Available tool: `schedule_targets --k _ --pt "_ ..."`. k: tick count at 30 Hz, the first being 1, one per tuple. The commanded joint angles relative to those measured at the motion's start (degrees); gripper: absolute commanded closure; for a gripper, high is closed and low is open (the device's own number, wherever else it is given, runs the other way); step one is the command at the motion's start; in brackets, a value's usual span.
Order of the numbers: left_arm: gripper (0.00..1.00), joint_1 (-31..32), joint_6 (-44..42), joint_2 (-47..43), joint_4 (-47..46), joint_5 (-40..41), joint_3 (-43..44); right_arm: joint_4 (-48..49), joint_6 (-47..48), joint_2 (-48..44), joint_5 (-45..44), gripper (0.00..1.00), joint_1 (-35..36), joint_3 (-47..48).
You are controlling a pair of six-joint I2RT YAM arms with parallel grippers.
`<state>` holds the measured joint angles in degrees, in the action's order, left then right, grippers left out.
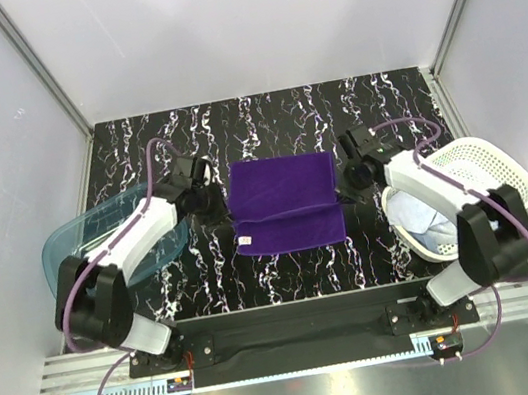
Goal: Fold and stack the towels
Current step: Fold the towel
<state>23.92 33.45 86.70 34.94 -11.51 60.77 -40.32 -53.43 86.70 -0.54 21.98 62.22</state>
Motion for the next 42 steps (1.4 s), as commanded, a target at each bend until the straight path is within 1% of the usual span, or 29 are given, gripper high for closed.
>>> schedule_targets --k 1,3,4,7,11,17,19,20,21,22,23,24,25,26,28,29,30,31,33,34,35,36,37,38,39,40,41,42 --pt "1.0 0.86 2.05 -5.3 -1.26 -2.99 -6.26 0.58 4.73 -5.3 0.44 1.0 0.52 -8.47" --pt "1.0 0.95 2.67 -6.01 -5.03 -3.6 -11.52 3.48 5.96 -5.66 0.45 1.0 0.52 -11.66" --pt "1.0 0.86 2.76 -5.75 -6.19 -4.22 -12.69 4.27 6.32 -5.57 2.19 1.0 0.44 -14.03" --pt "1.0 1.74 3.11 -5.13 -9.88 -5.98 -16.02 6.47 7.28 -5.83 1.33 1.0 0.52 -17.03" --pt "1.0 3.32 3.02 -4.87 -10.24 -5.2 -16.74 7.88 8.95 -6.45 0.98 1.0 0.52 -18.71" --pt "1.0 3.41 2.58 -4.7 -9.19 -2.47 -17.36 10.08 10.19 -7.59 2.91 1.0 0.52 -20.11" --pt "0.95 3.5 2.58 -4.52 -8.66 -1.85 -17.27 10.43 10.1 -7.77 3.08 0.96 0.52 -20.81" --pt "0.92 3.59 2.41 -4.52 -7.96 -1.33 -17.18 10.43 10.27 -7.86 3.0 0.92 0.52 -20.99" --pt "0.83 3.67 2.32 -4.69 -7.43 -0.8 -16.92 10.43 10.36 -8.03 3.0 0.89 0.52 -21.08" --pt "0.77 3.68 2.23 -4.87 -6.99 -0.45 -16.65 10.26 10.45 -8.21 2.74 0.88 0.52 -21.26" --pt "0.72 3.76 1.97 -5.3 -5.68 0.42 -16.39 9.56 10.45 -8.82 2.56 0.83 0.52 -21.17" --pt "0.63 3.76 1.79 -5.66 -5.06 0.78 -15.26 9.03 10.45 -9.26 1.95 0.82 0.52 -21.08" --pt "0.6 3.76 1.53 -6.01 -4.36 0.96 -14.55 8.33 10.45 -9.7 1.51 0.8 0.52 -20.56" --pt "0.57 3.68 1.09 -6.8 -2.7 1.22 -13.93 6.58 10.36 -10.57 1.07 0.75 0.52 -20.12" --pt "0.5 3.76 0.56 -7.85 -1.37 1.49 -10.96 4.82 11.58 -11.54 0.97 0.7 0.52 -18.36" --pt "0.48 3.59 -0.31 -7.94 -0.49 1.84 -9.55 4.63 12.2 -12.16 0.97 0.67 0.52 -17.58" --pt "0.47 3.41 -0.93 -7.77 -0.22 2.1 -8.31 4.72 12.9 -13.21 0.89 0.63 0.44 -16.26" --pt "0.45 2.98 -1.45 -6.73 -0.05 2.36 -5.08 5.68 14.3 -13.48 0.97 0.61 0.43 -15.55" --pt "0.44 2.19 -3.82 -4.88 0.13 2.37 -1.73 7.96 17.03 -12.96 1.32 0.59 0.43 -12.84" --pt "0.44 1.14 -4.7 -2.26 -0.04 2.28 2.2 10.49 20.17 -12.17 1.85 0.58 0.35 -11.52" --pt "0.45 0.52 -6.8 -0.75 -0.83 1.58 4.16 11.39 21.69 -9.55 2.29 0.57 0.26 -10.11" --pt "0.45 -0.1 -7.69 1.0 -0.75 1.49 6.79 12.27 23.35 -7.87 3.86 0.58 0.0 -6.36" --pt "0.46 -1.15 -8.66 5.02 -0.23 1.58 9.42 13.32 26.59 -5.94 4.83 0.58 -0.61 -4.23" --pt "0.46 -1.59 -10.76 7.15 0.82 1.75 14.93 13.51 28.1 -1.92 5.71 0.59 -1.05 -1.95" --pt "0.46 -1.86 -11.91 9.0 1.01 2.01 17.16 13.6 29.51 0.29 8.07 0.59 -1.58 2.6" --pt "0.46 -2.64 -12.79 12.58 1.88 2.28 19.27 13.07 31.87 2.4 8.96 0.61 -2.98 4.91" --pt "0.47 -3.0 -14.36 14.45 2.5 2.02 23.99 12.72 32.94 6.34 10.02 0.62 -3.78 7.11" --pt "0.47 -3.44 -15.08 16.21 3.03 1.75 25.87 12.63 33.99 8.29 13.07 0.64 -4.65 10.96"
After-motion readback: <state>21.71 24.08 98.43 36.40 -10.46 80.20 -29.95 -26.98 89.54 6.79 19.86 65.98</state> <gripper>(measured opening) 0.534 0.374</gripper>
